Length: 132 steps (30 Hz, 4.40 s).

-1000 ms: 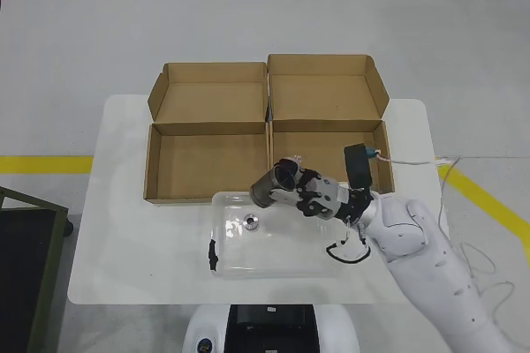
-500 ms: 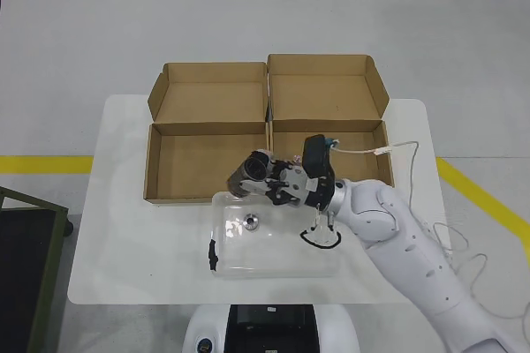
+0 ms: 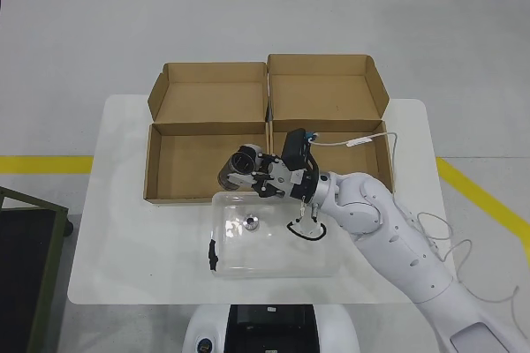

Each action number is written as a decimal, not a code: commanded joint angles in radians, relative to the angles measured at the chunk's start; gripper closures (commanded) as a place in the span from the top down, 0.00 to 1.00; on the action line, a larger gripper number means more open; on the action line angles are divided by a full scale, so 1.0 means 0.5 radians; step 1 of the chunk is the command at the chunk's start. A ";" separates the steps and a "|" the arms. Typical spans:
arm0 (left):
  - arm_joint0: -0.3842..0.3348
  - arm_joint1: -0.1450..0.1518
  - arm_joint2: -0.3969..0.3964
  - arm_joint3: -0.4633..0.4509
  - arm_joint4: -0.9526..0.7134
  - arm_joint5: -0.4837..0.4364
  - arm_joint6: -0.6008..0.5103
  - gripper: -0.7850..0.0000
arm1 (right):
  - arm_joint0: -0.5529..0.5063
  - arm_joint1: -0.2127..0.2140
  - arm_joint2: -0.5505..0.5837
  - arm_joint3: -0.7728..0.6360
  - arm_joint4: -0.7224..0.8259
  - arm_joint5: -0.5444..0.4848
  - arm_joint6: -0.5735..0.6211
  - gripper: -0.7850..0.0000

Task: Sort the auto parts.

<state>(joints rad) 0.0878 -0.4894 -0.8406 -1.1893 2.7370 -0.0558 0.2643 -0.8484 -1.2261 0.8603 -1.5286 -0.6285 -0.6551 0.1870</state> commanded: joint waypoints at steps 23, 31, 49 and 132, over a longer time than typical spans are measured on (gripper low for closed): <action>0.000 0.000 0.000 0.000 0.000 0.000 0.000 1.00 | 0.000 0.000 0.000 0.000 0.000 0.000 0.000 0.00; 0.000 0.000 0.000 0.000 0.000 0.000 0.000 1.00 | 0.145 -0.046 -0.064 0.084 -0.001 0.142 0.131 0.00; 0.000 0.000 0.000 0.000 0.000 0.000 0.000 1.00 | 0.695 -0.344 -0.527 0.806 -0.099 0.337 0.243 0.00; 0.000 0.000 0.000 0.000 0.000 0.000 0.000 1.00 | -0.394 -0.196 0.278 -0.463 -1.039 -0.174 0.665 1.00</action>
<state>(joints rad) 0.0878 -0.4894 -0.8406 -1.1893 2.7370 -0.0558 0.2643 -1.0455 -1.3241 0.9994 -1.7601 -1.1482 -0.7423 0.5195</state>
